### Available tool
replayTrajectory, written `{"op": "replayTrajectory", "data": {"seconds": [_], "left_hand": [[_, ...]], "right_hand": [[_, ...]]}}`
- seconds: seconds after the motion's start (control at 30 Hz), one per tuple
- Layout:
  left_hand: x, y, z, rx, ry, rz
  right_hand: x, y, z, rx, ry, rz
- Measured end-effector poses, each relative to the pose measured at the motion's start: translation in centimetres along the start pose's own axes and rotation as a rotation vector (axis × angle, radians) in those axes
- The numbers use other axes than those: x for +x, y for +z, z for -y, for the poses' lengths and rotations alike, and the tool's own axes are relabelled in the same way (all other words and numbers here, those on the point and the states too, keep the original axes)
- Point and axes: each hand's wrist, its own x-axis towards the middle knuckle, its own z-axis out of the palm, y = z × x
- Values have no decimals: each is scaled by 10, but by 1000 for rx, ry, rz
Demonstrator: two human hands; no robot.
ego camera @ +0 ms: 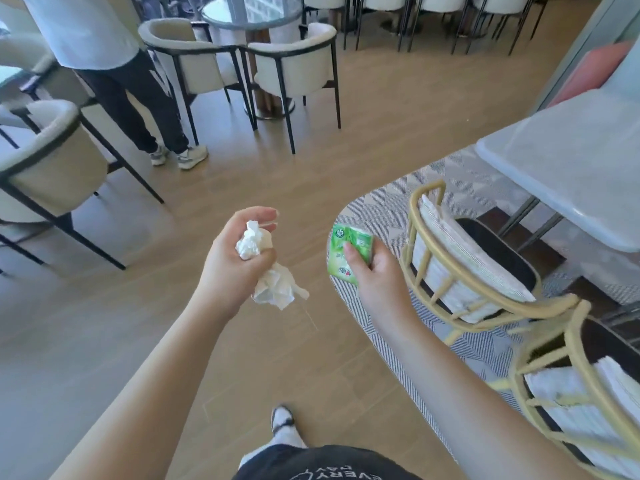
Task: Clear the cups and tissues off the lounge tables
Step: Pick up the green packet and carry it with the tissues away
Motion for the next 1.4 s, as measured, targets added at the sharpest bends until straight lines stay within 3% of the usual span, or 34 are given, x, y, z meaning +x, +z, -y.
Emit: {"op": "replayTrajectory", "data": {"seconds": [0.57,0.97,1.4], "left_hand": [[341,-52,49,16,50,73],[570,52,61,15,39,280],[796,159,49,12,-3,384]], "right_hand": [[297,91,39,89,35,-107],[512,42,21,116,61,-275],[738,-25,38,59,61,-355]]}}
